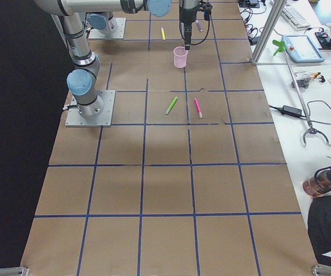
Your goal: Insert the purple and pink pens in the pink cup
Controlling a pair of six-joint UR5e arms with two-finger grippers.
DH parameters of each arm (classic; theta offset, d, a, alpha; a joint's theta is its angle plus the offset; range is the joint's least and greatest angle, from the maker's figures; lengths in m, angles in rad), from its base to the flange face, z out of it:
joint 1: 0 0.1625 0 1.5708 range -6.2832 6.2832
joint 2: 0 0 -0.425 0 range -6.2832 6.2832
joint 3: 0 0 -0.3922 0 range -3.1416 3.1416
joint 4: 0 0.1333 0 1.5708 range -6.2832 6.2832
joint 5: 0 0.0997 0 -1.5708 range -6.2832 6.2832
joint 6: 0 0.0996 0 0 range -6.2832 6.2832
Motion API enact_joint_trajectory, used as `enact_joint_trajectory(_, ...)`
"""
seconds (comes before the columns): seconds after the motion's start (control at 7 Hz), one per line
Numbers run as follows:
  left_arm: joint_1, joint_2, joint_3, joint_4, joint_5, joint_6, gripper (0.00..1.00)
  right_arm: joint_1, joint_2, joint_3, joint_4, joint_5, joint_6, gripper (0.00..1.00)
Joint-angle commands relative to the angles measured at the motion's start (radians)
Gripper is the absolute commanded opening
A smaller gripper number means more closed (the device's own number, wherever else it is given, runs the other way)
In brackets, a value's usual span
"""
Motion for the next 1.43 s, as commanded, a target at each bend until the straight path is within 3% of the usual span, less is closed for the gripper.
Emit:
enact_joint_trajectory(0.0,0.000,-0.051,0.025,0.019,0.057,0.252,0.98,-0.053,0.089,-0.052,-0.031,-0.049,-0.389,1.00)
enact_joint_trajectory(0.29,0.002,-0.065,0.031,0.046,0.066,0.480,0.99,-0.079,0.162,-0.048,-0.120,-0.082,-0.695,1.00)
enact_joint_trajectory(0.43,0.002,-0.068,0.030,0.048,0.104,0.630,0.99,-0.078,0.196,-0.043,-0.120,-0.171,-0.860,1.00)
enact_joint_trajectory(0.57,0.000,-0.086,0.027,0.071,0.165,0.808,0.99,-0.077,0.221,-0.026,-0.103,-0.182,-0.968,1.00)
enact_joint_trajectory(0.71,-0.004,-0.129,0.023,0.100,0.169,0.864,0.99,-0.073,0.226,0.041,-0.112,-0.279,-1.047,1.00)
enact_joint_trajectory(0.86,-0.009,-0.190,0.025,0.129,0.172,0.892,0.99,-0.072,0.218,0.108,-0.135,-0.311,-1.055,1.00)
enact_joint_trajectory(1.29,-0.012,-0.347,-0.009,0.305,0.244,1.048,0.98,-0.064,0.261,0.228,-0.356,-0.365,-1.181,1.00)
